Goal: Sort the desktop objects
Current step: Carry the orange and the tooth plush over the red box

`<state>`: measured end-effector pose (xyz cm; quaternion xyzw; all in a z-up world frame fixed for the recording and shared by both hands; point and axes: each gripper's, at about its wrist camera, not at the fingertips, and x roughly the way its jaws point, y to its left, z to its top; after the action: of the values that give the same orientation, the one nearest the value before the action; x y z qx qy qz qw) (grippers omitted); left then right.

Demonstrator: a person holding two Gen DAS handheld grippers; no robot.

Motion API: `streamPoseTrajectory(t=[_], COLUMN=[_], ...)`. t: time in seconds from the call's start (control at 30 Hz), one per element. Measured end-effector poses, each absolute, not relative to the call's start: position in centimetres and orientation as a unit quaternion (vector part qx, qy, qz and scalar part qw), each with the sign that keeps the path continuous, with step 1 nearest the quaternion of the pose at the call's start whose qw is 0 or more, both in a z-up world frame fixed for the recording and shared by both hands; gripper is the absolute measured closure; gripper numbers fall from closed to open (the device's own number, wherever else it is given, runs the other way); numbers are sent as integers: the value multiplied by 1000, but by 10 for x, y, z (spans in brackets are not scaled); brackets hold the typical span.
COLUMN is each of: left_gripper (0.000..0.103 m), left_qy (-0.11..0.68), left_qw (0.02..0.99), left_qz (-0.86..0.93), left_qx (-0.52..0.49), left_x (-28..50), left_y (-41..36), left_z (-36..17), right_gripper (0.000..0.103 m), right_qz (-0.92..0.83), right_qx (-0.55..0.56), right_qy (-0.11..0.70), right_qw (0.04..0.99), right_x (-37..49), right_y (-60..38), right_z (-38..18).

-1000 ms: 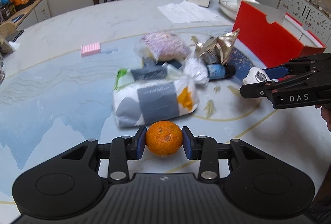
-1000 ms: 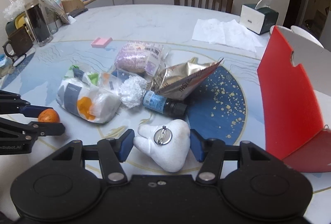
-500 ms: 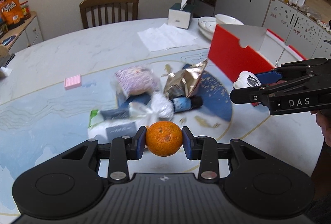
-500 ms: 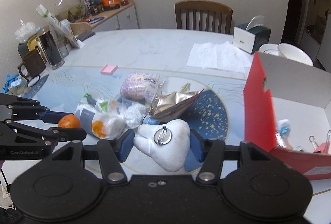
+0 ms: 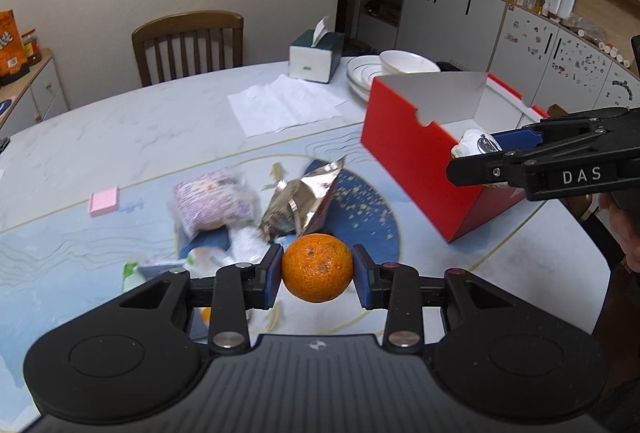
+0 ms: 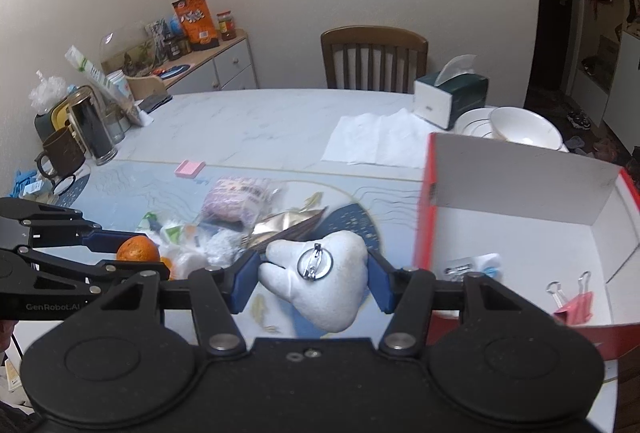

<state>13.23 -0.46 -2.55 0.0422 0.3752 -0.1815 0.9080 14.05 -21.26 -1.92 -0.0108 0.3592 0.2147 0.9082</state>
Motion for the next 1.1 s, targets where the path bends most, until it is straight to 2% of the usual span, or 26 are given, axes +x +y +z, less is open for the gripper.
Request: streamPoseTrajectory(t=[1.1], left_gripper=[68], left_qy=[354], left_qw=[904], left_qz=[-226], left_qx=[84], left_x=[175], left_y=[-152], left_z=[-14], right_gripper=[47], right_qz=[175], right_qx=[4], right_qy=[341], right_qw=[924], right_x=[179], right_y=[-361], right_z=[-17])
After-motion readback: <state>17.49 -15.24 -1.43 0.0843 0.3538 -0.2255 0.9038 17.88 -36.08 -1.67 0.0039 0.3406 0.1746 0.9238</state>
